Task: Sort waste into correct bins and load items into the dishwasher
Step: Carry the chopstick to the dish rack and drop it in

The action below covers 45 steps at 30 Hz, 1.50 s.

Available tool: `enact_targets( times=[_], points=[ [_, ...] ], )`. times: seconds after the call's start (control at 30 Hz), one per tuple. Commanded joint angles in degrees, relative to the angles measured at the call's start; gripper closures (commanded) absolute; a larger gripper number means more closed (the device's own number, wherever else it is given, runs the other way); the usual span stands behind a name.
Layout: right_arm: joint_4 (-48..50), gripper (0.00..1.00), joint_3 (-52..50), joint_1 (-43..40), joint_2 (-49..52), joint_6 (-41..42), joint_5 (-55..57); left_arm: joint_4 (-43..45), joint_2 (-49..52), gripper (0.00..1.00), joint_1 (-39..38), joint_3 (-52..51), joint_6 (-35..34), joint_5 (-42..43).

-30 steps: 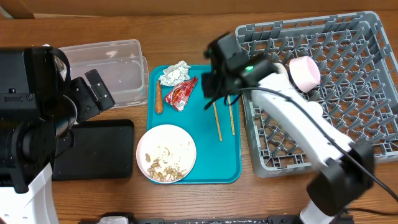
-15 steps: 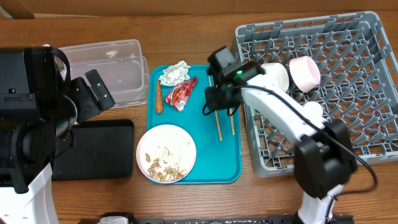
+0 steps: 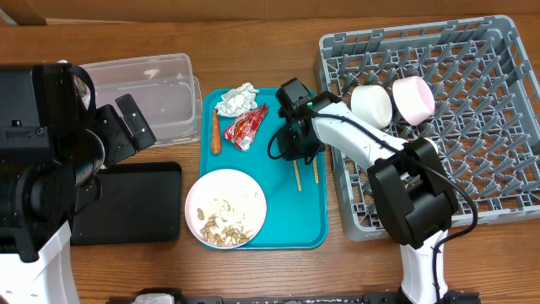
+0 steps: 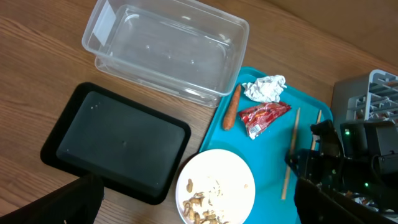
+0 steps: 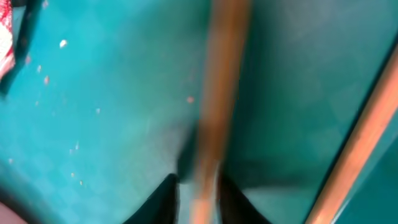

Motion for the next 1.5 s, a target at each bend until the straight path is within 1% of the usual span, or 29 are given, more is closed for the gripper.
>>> enact_targets(
  times=[0.0, 0.17, 0.3, 0.47, 0.63, 0.77, 0.9, 1.03, 1.1, 1.23, 1.27, 1.3, 1.33, 1.37, 1.4, 1.47],
  points=[
    [-0.4, 0.96, -0.2, 0.0, 2.3, 0.0, 0.2, 0.1, 0.2, 0.00, 0.3, 0.2, 1.1, -0.3],
    [-4.5, 0.96, 2.8, -0.1, 1.4, -0.1, 1.2, 0.1, 0.2, 0.00, 0.3, 0.2, 1.1, -0.3],
    [-7.3, 0.96, 5.6, -0.1, -1.7, -1.2, 1.4, 0.1, 0.2, 0.00, 0.3, 0.2, 1.1, -0.3],
    [-9.4, 0.96, 8.4, -0.6, -9.5, -1.8, 1.5, 0.1, 0.2, 0.00, 0.3, 0.2, 1.1, -0.3],
    [-8.8, 0.96, 8.6, -4.7, -17.8, -1.9, 5.5, 0.1, 0.2, 0.00, 0.3, 0.2, 1.1, -0.3],
    [-9.0, 0.96, 8.6, -10.0, -20.1, -7.2, 6.6, 0.1, 0.2, 0.00, 0.3, 0.2, 1.1, -0.3],
    [-7.8, 0.96, 7.5, -14.4, -19.1, -14.3, 6.4, 0.1, 0.2, 0.00, 0.3, 0.2, 1.1, -0.3],
    [-5.4, 0.96, 4.7, -16.5, -17.5, -21.2, 6.1, 0.1, 0.2, 0.00, 0.3, 0.2, 1.1, -0.3],
    [-6.1, 0.96, 4.4, -16.6, -16.7, -22.8, 5.9, 0.1, 0.2, 0.00, 0.3, 0.2, 1.1, -0.3],
    [-5.7, 0.96, 4.0, -15.7, -16.1, -22.8, 5.5, 0.1, 0.2, 0.00, 0.3, 0.2, 1.1, -0.3],
    [-5.4, 0.91, 4.0, -15.5, -16.1, -22.7, 6.4, 0.1, 0.2, 0.00, 0.3, 0.2, 1.1, -0.3],
    [-5.0, 0.72, 4.0, -15.4, -16.1, -22.7, 7.7, 0.1, 0.2, 0.00, 0.3, 0.2, 1.1, -0.3],
    [-4.7, 0.62, 4.0, -15.2, -16.1, -22.4, 9.4, 0.1, 0.2, 0.00, 0.3, 0.2, 1.1, -0.3],
    [-4.7, 0.55, 4.2, -15.1, -16.1, -21.7, 10.7, 0.1, 0.2, 0.00, 0.3, 0.2, 1.1, -0.3],
    [-5.2, 0.53, 4.5, -15.0, -16.2, -21.0, 11.1, 0.1, 0.2, 0.00, 0.3, 0.2, 1.1, -0.3],
    [-7.0, 0.53, 5.5, -14.6, -16.4, -19.4, 9.7, 0.1, 0.2, 0.00, 0.3, 0.2, 1.1, -0.3]
  ],
)
